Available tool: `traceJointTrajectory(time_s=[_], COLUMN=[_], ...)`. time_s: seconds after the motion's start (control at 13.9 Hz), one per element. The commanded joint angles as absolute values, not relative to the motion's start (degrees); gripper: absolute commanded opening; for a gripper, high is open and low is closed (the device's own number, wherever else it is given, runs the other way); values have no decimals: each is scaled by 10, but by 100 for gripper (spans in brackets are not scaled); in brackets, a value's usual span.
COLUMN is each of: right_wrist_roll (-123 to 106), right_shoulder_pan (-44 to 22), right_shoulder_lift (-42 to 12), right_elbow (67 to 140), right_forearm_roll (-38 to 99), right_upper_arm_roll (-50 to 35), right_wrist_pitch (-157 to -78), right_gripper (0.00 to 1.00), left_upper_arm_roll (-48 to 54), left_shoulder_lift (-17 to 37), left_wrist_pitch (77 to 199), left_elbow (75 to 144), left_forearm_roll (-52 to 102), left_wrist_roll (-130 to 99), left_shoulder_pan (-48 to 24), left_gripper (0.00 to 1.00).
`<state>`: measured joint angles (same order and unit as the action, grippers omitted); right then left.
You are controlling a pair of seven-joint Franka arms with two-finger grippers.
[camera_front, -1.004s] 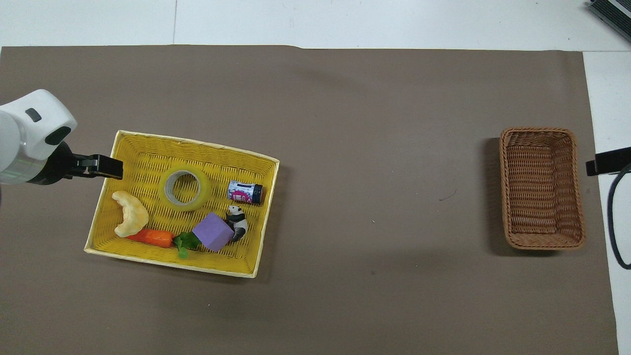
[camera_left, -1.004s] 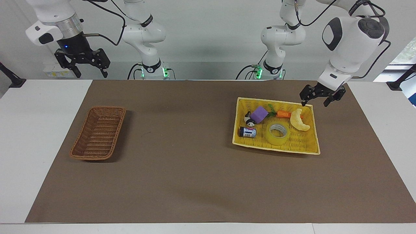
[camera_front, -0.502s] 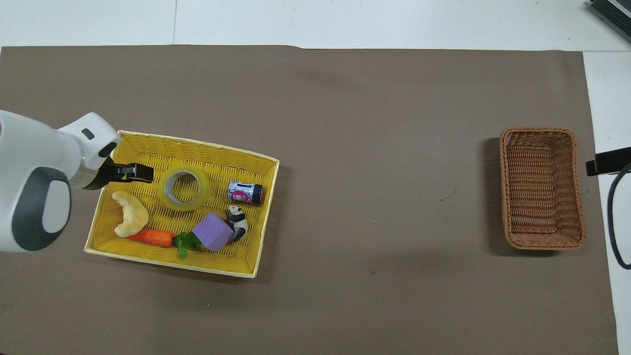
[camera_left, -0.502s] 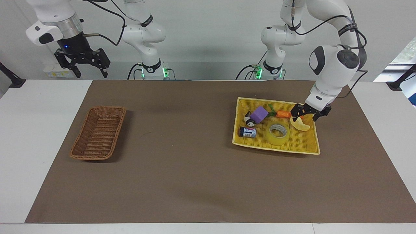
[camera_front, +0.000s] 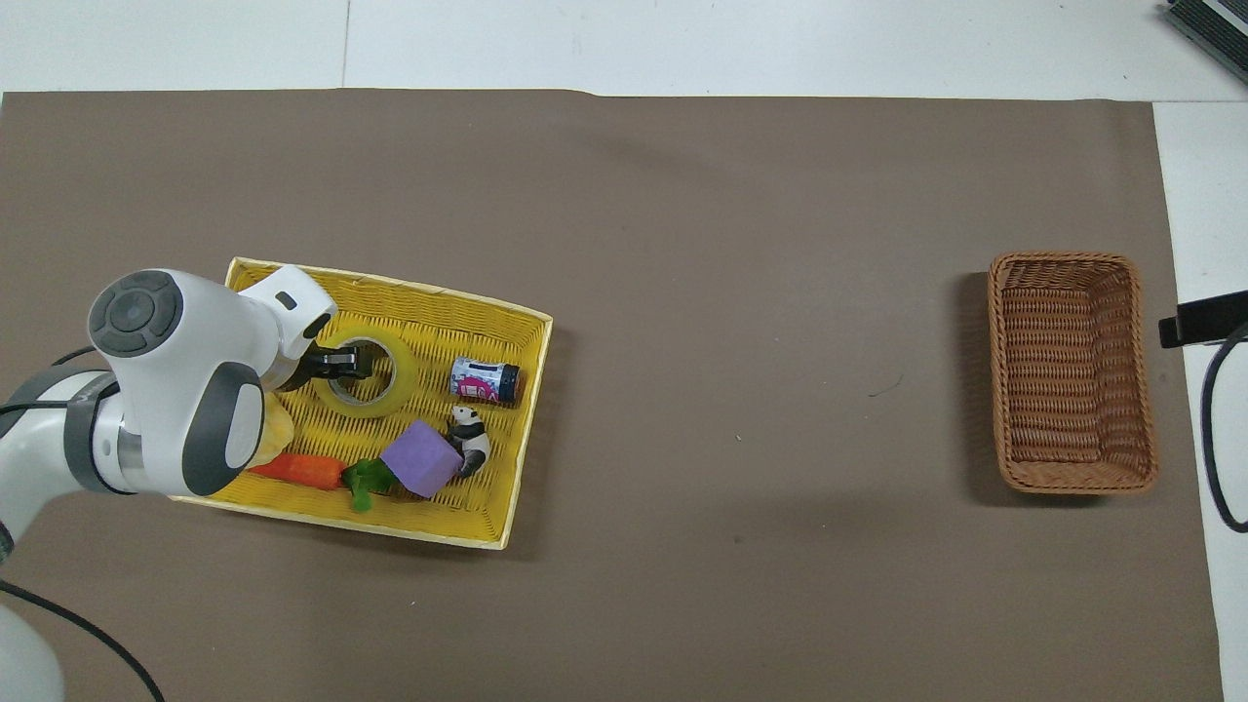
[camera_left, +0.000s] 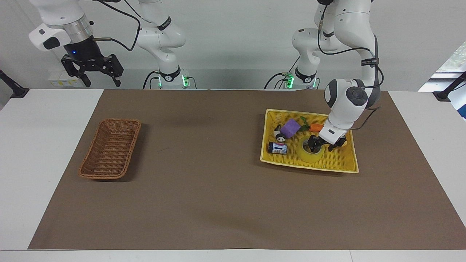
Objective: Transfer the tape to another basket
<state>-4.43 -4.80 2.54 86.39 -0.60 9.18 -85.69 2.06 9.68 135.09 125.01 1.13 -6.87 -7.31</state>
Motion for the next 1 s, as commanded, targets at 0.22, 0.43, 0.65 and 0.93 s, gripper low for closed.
traceJointTrajectory(time_s=[0.22, 0.43, 0.65, 0.93], right_wrist_roll=[-55, -55, -55, -55], right_shoulder_pan=[-44, -44, -44, -44], right_shoulder_lift=[25, 25, 25, 25], right_elbow=[863, 863, 863, 863], right_forearm_roll=[3, 3, 3, 3], right_upper_arm_roll=[91, 91, 91, 91], right_wrist_pitch=[-858, -858, -858, -858], right_gripper=[100, 100, 100, 100], left_upper_arm_roll=[14, 13, 13, 15], left_shoulder_lift=[77, 73, 70, 63], left_wrist_pitch=[1335, 1244, 1174, 1158], left_elbow=[1253, 1195, 1144, 1133], left_forearm_roll=[15, 15, 15, 14], left_wrist_roll=[-75, -75, -75, -114], left_shoulder_pan=[-81, -79, -76, -87], left_gripper=[0, 0, 0, 0])
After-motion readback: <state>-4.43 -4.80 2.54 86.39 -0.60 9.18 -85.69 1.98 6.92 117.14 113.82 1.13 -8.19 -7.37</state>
